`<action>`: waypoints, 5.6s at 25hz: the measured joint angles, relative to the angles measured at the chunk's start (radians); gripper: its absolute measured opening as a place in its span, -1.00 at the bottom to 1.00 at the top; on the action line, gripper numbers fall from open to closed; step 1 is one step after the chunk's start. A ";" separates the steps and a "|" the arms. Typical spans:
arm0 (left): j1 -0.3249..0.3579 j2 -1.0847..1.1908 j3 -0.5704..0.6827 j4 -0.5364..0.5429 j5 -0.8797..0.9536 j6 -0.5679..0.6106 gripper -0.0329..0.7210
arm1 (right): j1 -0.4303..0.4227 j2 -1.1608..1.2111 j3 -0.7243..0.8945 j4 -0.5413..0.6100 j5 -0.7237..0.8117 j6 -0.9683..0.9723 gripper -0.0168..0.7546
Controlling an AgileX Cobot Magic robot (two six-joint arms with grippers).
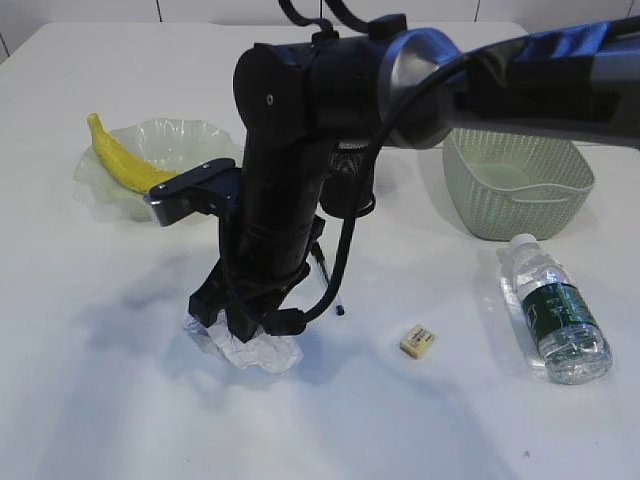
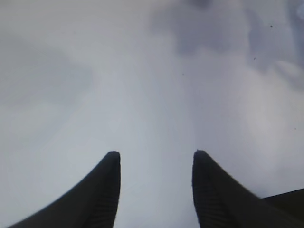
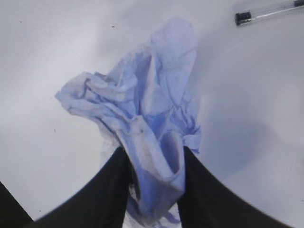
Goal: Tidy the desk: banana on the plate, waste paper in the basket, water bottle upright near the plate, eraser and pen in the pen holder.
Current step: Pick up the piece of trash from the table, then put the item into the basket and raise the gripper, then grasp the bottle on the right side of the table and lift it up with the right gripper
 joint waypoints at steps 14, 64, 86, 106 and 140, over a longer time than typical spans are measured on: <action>0.000 0.000 0.000 -0.008 0.000 0.000 -0.02 | -0.260 -0.158 0.000 -0.024 0.055 0.000 -0.32; 0.000 0.000 0.021 -0.060 0.004 0.000 -0.02 | -0.746 -0.075 0.000 -0.021 -0.405 0.166 0.14; 0.000 0.000 0.021 -0.061 -0.048 0.000 -0.04 | -0.746 -0.251 0.000 -0.075 -0.060 0.171 0.22; 0.000 0.000 0.021 -0.095 -0.055 0.000 -0.05 | -0.714 -0.298 0.326 -0.103 -0.012 0.174 0.25; 0.000 0.000 0.021 -0.102 -0.075 0.000 -0.05 | -0.715 -0.074 0.260 -0.103 -0.166 0.194 0.62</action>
